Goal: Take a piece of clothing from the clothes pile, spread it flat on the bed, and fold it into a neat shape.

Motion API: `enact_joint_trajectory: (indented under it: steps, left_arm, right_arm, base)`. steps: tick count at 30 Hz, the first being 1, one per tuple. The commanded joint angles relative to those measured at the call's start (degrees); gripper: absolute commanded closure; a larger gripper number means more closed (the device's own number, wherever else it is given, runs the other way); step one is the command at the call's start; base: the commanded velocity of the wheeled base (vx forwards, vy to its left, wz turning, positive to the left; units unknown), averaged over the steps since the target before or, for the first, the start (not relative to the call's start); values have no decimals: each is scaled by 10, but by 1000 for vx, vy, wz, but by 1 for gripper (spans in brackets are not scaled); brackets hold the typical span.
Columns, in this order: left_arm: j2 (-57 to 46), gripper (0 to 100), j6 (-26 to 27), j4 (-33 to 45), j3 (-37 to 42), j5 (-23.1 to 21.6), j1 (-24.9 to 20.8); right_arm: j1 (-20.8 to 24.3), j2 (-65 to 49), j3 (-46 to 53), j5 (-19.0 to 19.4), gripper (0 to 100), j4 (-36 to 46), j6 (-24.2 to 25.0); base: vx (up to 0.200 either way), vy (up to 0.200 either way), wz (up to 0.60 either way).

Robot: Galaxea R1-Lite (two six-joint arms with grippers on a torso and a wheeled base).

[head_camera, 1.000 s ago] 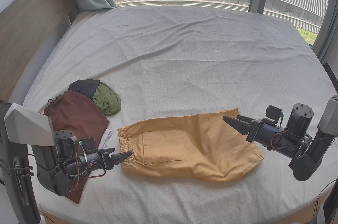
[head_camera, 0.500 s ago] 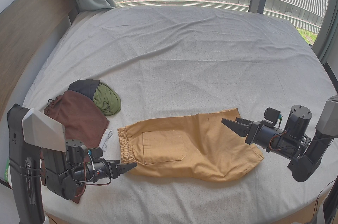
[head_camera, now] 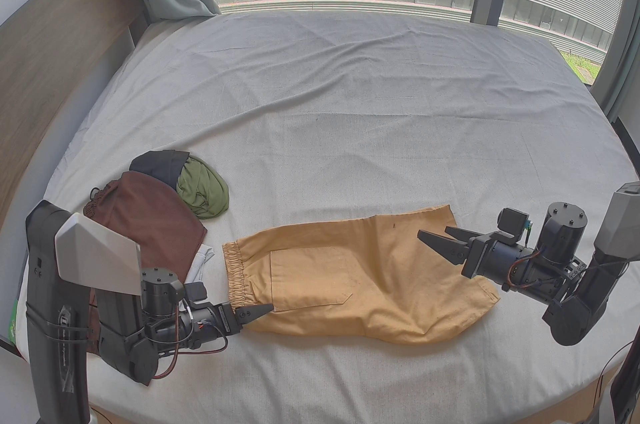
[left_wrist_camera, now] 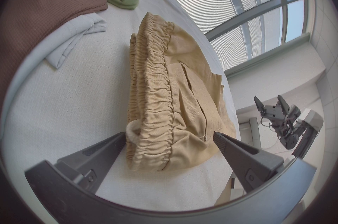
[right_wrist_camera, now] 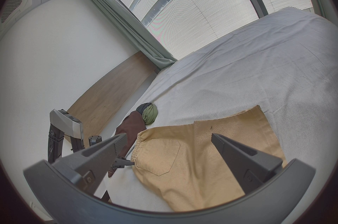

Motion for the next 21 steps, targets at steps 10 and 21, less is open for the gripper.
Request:
enact_joint_trajectory:
  steps: [10, 21]
  left_arm:
    - [-23, 0, -92, -1, -39, 46, -22]
    - [-22, 100, -93, -2, -41, 58, -27]
  right_arm:
    - [1, 3, 1, 0, 0, 0, 0]
    - [1, 8, 2, 0, 0, 0, 0]
  base:
    - [0, 0, 0]
    - [0, 0, 0]
